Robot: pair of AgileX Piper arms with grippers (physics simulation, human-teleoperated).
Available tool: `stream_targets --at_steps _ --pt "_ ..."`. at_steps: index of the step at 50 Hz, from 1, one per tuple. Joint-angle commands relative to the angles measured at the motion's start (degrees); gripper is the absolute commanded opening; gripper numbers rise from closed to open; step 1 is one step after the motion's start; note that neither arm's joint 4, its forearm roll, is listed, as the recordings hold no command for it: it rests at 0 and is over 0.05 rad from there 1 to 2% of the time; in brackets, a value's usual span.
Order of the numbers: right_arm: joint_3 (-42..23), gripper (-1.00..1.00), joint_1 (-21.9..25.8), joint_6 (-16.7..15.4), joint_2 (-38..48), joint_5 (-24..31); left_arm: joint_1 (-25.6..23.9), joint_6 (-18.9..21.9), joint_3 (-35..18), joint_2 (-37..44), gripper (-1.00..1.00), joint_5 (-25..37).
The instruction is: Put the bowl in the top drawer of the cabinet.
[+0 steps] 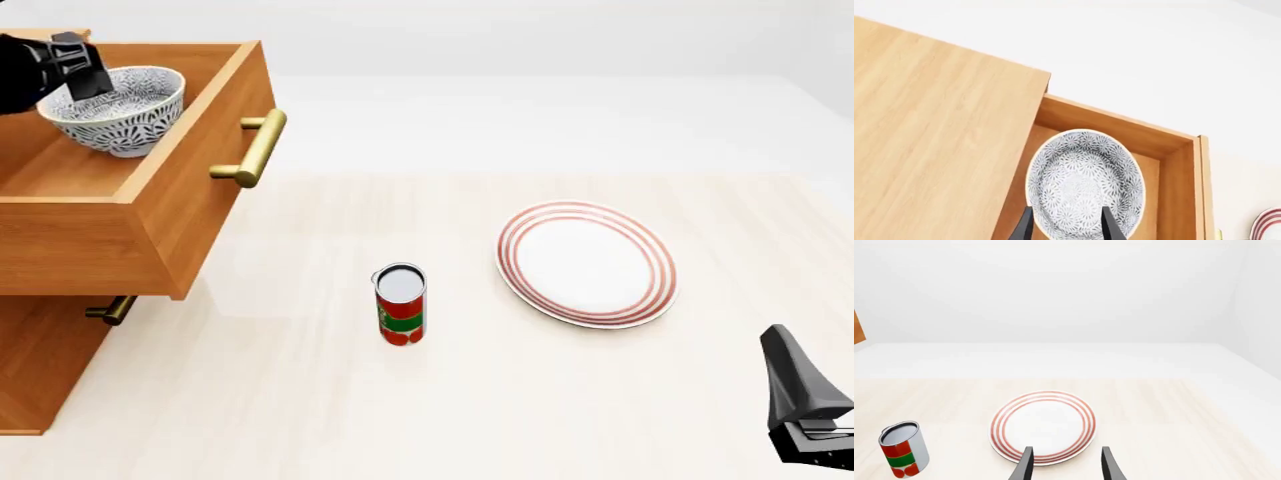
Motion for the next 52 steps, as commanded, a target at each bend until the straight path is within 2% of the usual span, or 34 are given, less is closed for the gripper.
stream_targets --at_steps 1,14,27,43,44,52 --pt "0.02 1.0 -0.01 -0.02 -0.27 0.22 1.13 -0.61 -0.2 -1.37 1.0 2.45" --pt "0.02 1.0 -0.01 -0.01 -0.26 0.22 1.4 -0.8 -2.95 -5.29 1.0 6.18" --pt "0.02 1.0 0.0 -0.02 -0.27 0.23 -2.12 -1.75 -7.4 -11.6 1.0 11.37" --pt "0.02 1.0 0.0 0.0 -0.28 0.23 -5.79 -4.44 -7.78 -20.67 1.0 15.53" --pt "0.02 1.0 -0.01 -0.01 -0.25 0.22 -7.05 -6.2 -7.22 -22.53 1.0 15.54" --pt "0.02 1.0 -0.01 -0.01 -0.26 0.22 -10.46 -8.7 -3.93 -28.42 1.0 15.19"
